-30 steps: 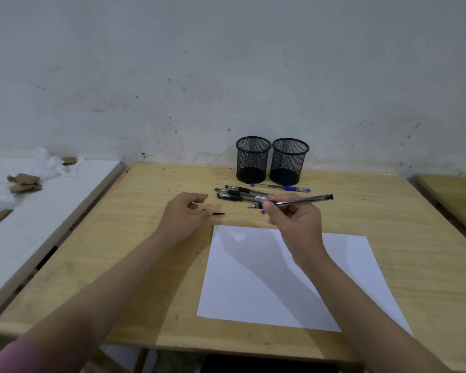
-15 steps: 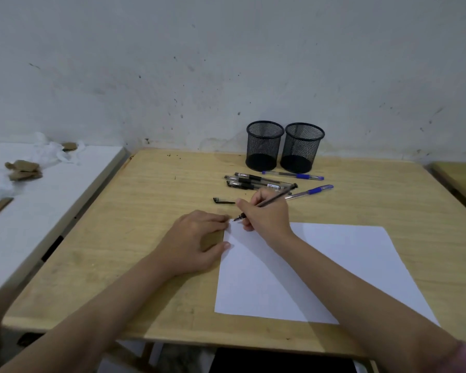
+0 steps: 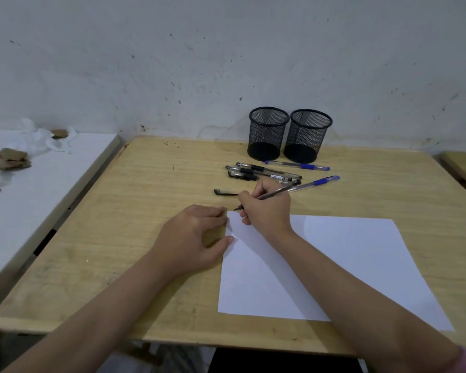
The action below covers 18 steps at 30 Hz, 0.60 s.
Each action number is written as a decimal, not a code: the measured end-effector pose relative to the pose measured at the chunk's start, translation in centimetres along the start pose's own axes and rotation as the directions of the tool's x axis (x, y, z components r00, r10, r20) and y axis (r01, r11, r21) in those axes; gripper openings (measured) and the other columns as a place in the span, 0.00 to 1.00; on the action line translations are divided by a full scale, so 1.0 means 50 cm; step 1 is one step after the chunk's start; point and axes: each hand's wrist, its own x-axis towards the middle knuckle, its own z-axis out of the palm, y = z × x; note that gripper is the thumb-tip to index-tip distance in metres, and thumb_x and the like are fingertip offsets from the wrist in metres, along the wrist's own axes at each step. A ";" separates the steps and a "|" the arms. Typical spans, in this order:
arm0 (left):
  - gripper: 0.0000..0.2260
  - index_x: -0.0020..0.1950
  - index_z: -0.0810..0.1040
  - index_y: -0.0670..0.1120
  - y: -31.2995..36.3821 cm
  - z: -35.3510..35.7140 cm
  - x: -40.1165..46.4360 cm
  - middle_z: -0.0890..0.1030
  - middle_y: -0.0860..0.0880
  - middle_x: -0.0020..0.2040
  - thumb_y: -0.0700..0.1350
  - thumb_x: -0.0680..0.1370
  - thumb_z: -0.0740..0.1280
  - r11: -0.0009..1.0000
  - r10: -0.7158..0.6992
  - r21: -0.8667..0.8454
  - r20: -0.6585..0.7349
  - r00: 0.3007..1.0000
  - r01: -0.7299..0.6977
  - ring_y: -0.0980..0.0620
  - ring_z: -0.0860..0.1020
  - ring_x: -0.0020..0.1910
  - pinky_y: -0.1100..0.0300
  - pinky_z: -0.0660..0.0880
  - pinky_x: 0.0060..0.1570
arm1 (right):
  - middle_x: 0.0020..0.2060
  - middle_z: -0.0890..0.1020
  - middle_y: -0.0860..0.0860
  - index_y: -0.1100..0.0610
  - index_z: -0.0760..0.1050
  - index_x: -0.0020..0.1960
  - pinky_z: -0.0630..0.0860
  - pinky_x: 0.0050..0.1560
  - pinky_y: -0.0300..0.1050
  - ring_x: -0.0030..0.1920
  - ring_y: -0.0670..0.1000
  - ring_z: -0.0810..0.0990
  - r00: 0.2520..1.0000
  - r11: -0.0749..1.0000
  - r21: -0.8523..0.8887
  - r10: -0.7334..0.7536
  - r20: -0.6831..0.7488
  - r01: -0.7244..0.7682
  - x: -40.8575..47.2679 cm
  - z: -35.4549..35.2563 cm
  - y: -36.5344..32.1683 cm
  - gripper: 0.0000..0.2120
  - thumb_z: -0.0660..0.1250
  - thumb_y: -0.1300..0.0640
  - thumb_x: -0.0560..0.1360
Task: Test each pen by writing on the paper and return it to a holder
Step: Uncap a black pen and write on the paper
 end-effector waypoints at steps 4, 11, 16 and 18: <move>0.21 0.57 0.80 0.49 0.000 -0.001 0.001 0.80 0.54 0.60 0.58 0.70 0.66 1.000 0.013 0.022 0.017 1.000 -0.013 0.56 0.76 0.59 0.55 0.78 0.52 | 0.24 0.73 0.59 0.61 0.66 0.32 0.75 0.22 0.41 0.22 0.50 0.77 0.998 0.998 -0.017 -0.053 0.037 0.054 -0.001 0.002 0.003 0.12 0.67 0.69 0.69; 0.20 0.58 0.80 0.48 0.001 0.000 0.001 0.80 0.53 0.60 0.58 0.71 0.66 1.000 0.017 0.021 0.021 1.000 -0.017 0.56 0.76 0.60 0.55 0.78 0.52 | 0.22 0.71 0.57 0.59 0.64 0.30 0.73 0.21 0.39 0.21 0.50 0.75 0.996 0.997 0.007 -0.071 0.055 0.071 0.002 0.005 0.007 0.15 0.66 0.70 0.69; 0.28 0.68 0.70 0.50 0.005 -0.006 -0.015 0.65 0.55 0.71 0.62 0.72 0.56 0.999 0.003 0.037 0.153 0.988 -0.009 0.57 0.60 0.72 0.49 0.58 0.69 | 0.22 0.72 0.56 0.58 0.64 0.30 0.74 0.22 0.40 0.21 0.49 0.76 0.997 0.999 0.004 -0.053 0.061 0.053 0.005 0.005 0.008 0.15 0.67 0.70 0.69; 0.31 0.72 0.63 0.52 0.004 -0.007 -0.021 0.56 0.59 0.73 0.65 0.72 0.52 1.000 -0.015 0.027 0.219 0.976 0.010 0.58 0.51 0.74 0.51 0.51 0.70 | 0.22 0.72 0.55 0.58 0.64 0.30 0.74 0.22 0.40 0.21 0.48 0.76 0.996 0.999 -0.002 -0.050 0.076 0.051 0.006 0.003 0.007 0.15 0.67 0.69 0.69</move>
